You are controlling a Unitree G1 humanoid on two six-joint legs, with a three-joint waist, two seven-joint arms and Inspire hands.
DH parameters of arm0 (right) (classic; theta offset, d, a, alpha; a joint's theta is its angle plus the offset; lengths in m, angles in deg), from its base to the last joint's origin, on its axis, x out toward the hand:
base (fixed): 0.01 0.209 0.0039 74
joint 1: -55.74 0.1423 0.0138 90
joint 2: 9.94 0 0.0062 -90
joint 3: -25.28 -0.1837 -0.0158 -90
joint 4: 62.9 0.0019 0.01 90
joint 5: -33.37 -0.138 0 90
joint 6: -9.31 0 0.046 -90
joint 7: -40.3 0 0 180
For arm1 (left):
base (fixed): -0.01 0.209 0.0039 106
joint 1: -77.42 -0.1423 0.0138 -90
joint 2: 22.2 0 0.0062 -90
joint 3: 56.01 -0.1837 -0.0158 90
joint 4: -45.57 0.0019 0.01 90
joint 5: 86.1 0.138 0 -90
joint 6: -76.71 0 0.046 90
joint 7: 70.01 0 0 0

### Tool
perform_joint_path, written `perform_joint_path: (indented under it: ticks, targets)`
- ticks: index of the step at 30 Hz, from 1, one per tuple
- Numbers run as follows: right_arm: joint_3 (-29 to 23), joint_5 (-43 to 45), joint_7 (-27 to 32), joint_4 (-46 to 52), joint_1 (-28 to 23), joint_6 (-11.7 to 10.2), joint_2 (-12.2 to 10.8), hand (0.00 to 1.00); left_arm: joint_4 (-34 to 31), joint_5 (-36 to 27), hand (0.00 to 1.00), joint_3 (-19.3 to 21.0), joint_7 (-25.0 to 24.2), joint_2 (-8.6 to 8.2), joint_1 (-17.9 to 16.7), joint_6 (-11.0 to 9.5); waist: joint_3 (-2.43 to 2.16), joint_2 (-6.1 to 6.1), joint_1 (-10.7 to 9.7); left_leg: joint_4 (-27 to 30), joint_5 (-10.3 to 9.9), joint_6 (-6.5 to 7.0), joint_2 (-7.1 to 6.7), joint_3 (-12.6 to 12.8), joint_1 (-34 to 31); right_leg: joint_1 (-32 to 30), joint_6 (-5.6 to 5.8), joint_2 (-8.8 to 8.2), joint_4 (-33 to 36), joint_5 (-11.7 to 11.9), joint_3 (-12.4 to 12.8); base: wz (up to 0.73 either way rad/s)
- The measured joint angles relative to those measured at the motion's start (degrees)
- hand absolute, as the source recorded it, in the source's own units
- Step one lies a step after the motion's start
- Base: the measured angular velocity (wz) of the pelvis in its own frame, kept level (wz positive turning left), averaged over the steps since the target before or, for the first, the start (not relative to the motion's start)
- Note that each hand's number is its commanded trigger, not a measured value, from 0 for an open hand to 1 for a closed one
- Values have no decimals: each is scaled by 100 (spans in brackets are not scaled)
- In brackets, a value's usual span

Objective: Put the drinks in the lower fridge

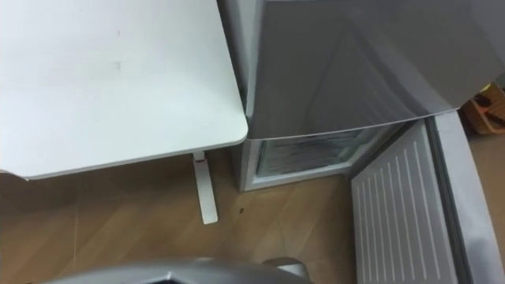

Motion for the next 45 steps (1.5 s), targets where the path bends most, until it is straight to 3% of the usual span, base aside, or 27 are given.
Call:
perform_joint_path:
  ticks: [4,10,16,41,45]
  targets:
    - [1,-52,-153,-21,-34,199,89,0,0,7,0,-2,0,16,-1,48,-1,-52,-10,14,1,1,-1,26,35,5,-8,6,10,4,79,-7]
    - [6,-485,-156,-82,-180,250,134,0,-7,-2,0,-33,1,110,-40,161,30,-120,-24,51,5,-2,8,-4,-31,5,-17,25,-103,6,75,2]
    - [10,-849,-169,-400,-231,339,132,0,-13,6,0,-44,-2,111,-11,166,22,-57,53,38,4,-9,19,-31,-73,-7,-43,54,-152,55,64,1]
    - [480,-1299,-537,-238,110,323,134,0,-94,0,0,-183,-154,98,84,139,43,6,221,-7,20,-37,55,-22,-60,-61,-80,92,-63,79,96,-1]
    - [898,-1294,-546,59,49,83,16,0,11,1,0,-446,-98,117,206,104,52,43,335,16,17,-42,90,29,-27,-72,-99,120,-65,94,124,-7]
